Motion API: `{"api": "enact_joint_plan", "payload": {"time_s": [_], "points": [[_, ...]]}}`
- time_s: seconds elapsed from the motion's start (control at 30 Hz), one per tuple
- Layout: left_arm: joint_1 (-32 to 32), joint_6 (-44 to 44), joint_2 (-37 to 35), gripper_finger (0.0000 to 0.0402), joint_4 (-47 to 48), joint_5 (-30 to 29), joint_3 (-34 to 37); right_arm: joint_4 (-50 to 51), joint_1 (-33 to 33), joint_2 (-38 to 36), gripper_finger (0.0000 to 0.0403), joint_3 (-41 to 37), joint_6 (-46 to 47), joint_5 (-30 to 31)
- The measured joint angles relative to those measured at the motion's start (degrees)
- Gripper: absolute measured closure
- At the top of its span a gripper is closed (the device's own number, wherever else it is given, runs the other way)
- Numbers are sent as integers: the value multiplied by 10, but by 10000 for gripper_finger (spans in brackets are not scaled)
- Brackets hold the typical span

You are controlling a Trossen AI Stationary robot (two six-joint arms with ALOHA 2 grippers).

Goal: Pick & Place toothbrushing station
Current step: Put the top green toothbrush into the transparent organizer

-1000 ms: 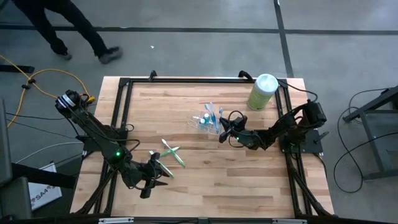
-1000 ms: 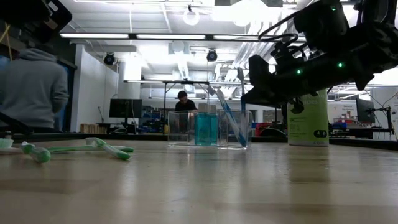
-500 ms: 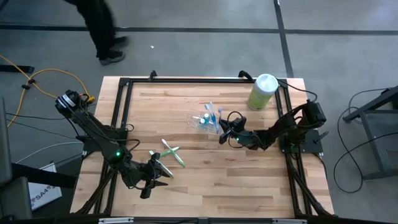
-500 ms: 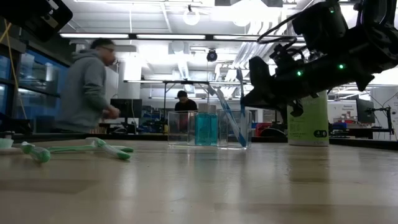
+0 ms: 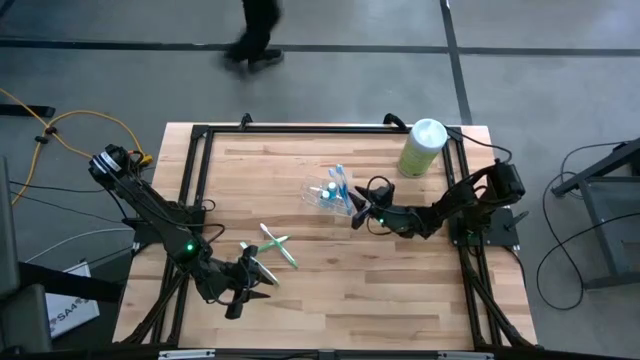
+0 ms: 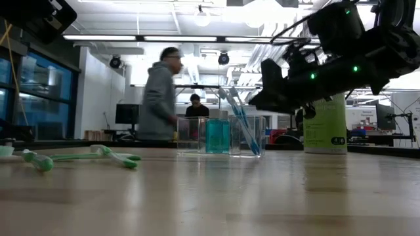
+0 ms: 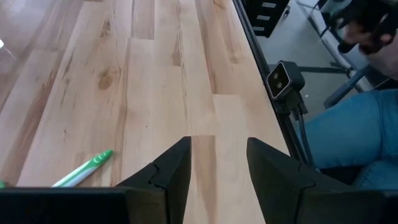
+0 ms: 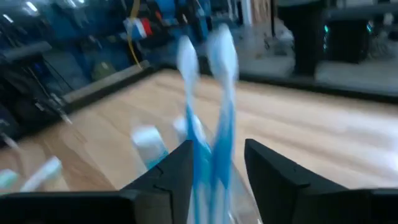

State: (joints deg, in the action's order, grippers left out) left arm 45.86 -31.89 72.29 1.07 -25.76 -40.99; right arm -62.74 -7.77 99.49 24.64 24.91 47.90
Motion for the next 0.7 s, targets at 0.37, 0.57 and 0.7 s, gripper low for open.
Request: {"api": "enact_joint_plan", "payload": {"time_s": [0.37,0.57,0.7], "points": [[0,19,0,250,80,-2,0,-143,-43,-1,243,0,-114,-35],[-7,20,0,250,149,-35,0,-210,-90,-1,248,1,-187,-46],[-20,16,0,250,150,-45,0,-215,-116,-18,251,1,-222,-43]]}}
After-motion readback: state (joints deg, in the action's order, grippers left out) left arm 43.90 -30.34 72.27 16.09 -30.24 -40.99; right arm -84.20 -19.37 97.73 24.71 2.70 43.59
